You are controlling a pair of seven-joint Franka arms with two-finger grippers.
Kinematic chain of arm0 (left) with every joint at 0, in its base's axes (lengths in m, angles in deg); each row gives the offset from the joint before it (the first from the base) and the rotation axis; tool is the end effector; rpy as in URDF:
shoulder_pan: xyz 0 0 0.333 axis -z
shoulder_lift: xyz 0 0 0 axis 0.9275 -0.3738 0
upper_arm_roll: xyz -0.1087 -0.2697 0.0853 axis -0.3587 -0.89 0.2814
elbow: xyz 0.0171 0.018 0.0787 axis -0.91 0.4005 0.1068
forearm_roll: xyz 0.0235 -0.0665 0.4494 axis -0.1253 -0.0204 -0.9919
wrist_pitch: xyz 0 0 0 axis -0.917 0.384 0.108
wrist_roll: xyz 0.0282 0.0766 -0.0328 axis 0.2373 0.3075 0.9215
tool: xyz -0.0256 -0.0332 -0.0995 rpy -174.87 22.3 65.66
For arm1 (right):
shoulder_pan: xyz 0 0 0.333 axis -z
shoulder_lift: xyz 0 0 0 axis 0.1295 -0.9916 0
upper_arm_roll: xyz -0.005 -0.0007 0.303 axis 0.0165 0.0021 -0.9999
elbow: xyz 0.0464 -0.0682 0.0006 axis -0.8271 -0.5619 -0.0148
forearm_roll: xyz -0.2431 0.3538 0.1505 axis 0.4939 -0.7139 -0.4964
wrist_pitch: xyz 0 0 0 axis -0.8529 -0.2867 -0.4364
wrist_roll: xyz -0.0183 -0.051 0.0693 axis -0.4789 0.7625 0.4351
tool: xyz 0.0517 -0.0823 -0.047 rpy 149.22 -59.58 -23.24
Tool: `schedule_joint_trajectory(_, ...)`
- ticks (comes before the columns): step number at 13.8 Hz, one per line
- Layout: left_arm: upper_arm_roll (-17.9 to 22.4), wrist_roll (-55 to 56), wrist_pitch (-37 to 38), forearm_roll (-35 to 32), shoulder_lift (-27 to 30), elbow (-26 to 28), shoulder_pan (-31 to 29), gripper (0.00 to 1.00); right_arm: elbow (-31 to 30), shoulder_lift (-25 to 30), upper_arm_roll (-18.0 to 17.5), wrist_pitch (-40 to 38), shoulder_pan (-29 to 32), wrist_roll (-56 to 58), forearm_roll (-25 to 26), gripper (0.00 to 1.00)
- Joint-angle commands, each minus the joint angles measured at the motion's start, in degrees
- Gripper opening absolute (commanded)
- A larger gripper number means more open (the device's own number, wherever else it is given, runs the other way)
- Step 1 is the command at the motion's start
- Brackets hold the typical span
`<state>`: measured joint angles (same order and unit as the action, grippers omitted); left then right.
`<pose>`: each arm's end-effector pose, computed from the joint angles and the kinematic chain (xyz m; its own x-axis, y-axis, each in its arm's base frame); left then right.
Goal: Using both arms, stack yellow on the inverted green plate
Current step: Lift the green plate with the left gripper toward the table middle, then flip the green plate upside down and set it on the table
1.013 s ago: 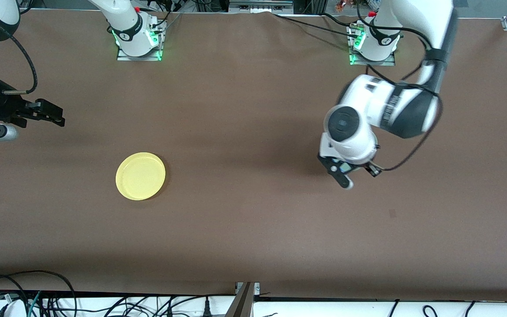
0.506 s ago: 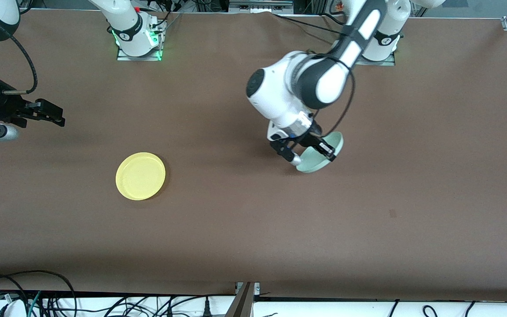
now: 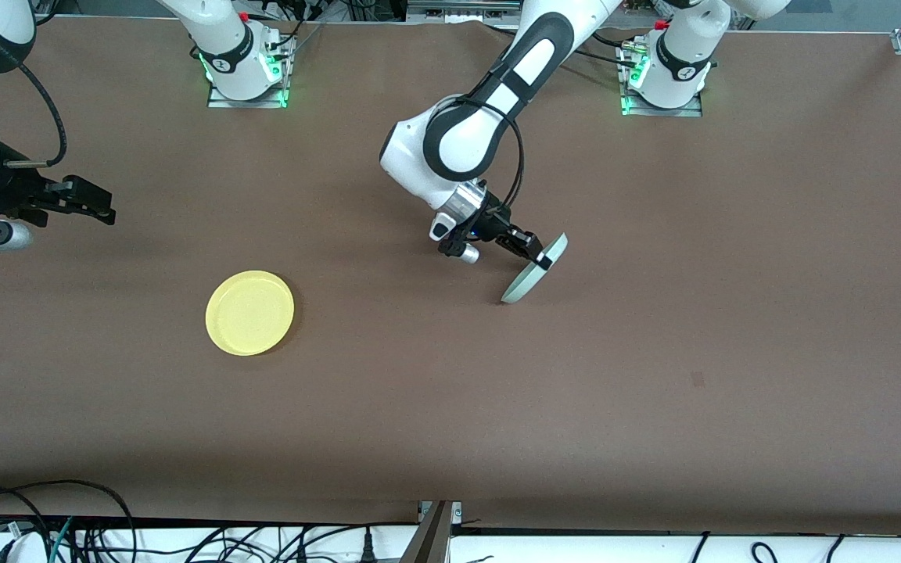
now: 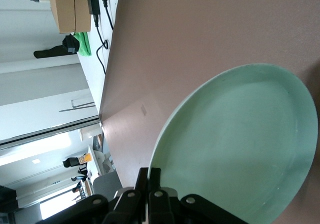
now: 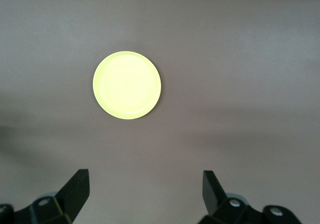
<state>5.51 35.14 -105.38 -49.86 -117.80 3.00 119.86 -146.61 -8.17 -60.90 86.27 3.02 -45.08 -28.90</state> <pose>0.5024 -0.5129 0.2003 0.8425 -0.5079 -0.1794 -0.3941 -0.3542 -0.8480 0.6533 0.0244 0.5615 0.9973 0.0471 -0.0556 0.0477 -0.9988 0.0100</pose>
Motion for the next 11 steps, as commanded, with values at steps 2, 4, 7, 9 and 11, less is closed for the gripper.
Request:
schedule_joint_trajectory(2, -0.18, 6.93, 0.00, 0.96, -4.19, -4.13, 1.80, 0.00, 1.03, -0.25, -0.06, -0.75, -0.06, 0.33, 0.75, 1.00)
schedule_joint_trajectory(4, -0.27, 7.02, -0.61, 6.56, -5.07, -7.12, 1.72, 0.47, 1.03, -0.25, -0.06, -0.84, -0.06, 0.33, 0.75, 1.00)
schedule_joint_trajectory(7, -0.27, 7.11, -7.61, 18.32, -5.34, -10.99, 1.28, 1.00, 0.94, -0.16, -0.06, -1.10, -0.06, 0.42, 0.75, 1.00)
schedule_joint_trajectory(9, 0.00, 7.37, -12.80, 26.93, -5.07, -12.40, -0.21, 1.00, 0.94, -0.16, -0.06, -1.02, -0.06, 0.33, 0.67, 1.00)
schedule_joint_trajectory(11, -0.09, 8.86, -20.69, 37.48, -4.98, -12.41, -3.02, 1.00, 0.94, -0.16, -0.06, -1.02, 0.02, 0.33, 0.40, 1.00)
